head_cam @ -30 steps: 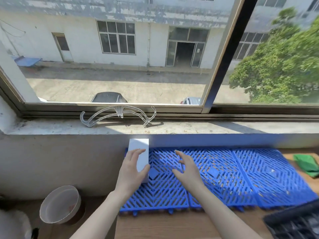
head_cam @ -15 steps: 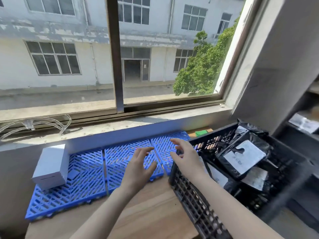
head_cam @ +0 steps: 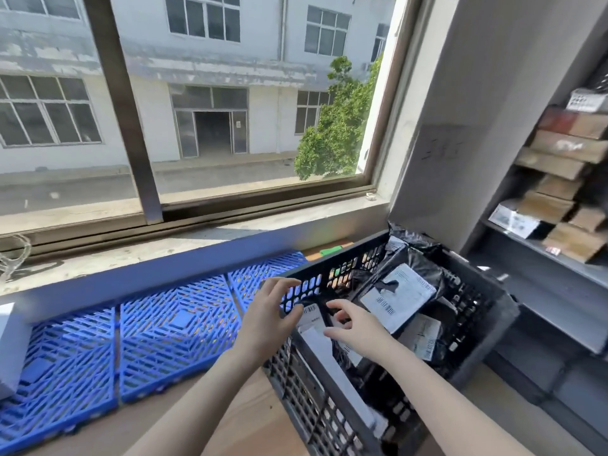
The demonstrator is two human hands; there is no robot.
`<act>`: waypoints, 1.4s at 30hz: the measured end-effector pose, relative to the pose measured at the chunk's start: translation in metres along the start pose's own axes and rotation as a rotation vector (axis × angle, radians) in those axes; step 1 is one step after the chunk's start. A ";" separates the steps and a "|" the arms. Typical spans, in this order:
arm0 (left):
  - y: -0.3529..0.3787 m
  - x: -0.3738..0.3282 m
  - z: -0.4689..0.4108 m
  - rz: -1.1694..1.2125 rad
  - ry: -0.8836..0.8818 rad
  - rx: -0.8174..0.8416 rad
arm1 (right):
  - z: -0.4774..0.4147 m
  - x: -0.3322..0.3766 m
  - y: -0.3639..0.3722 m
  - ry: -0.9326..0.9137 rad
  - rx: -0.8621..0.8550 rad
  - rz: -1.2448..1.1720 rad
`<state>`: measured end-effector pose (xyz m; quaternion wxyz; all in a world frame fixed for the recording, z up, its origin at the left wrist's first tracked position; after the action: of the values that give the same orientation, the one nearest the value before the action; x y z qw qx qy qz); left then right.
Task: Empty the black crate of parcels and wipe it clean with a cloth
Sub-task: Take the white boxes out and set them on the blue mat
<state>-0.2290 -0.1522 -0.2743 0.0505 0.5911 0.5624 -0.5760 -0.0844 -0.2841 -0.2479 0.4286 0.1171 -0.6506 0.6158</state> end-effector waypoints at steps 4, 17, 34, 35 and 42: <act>0.014 -0.001 -0.005 -0.072 0.001 0.011 | -0.012 -0.017 0.010 -0.003 0.187 0.002; 0.034 -0.029 0.049 -0.242 -0.253 -0.266 | -0.033 -0.047 0.028 -0.237 0.542 0.120; 0.066 -0.083 0.077 -0.338 -0.388 -0.224 | -0.032 -0.038 -0.040 -0.400 0.189 -0.294; 0.068 -0.086 0.075 -0.323 -0.389 -0.213 | -0.032 -0.033 -0.045 -0.425 0.166 -0.327; 0.061 -0.105 0.059 -0.179 -0.361 -0.297 | -0.032 -0.001 -0.065 -0.603 0.074 -0.469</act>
<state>-0.1908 -0.2795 -0.2521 0.1853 0.4127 0.6729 -0.5853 -0.0261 -0.2695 -0.2067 0.3426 0.4540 -0.6805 0.4619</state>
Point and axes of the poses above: each hand's wrist, its own z-axis away from the middle knuckle, its own y-axis out of the palm, x = y × z, the point moved 1 cm from there along -z, towards the middle knuckle, and after that the axes turned 8 degrees about -y, right-handed, at the moved point
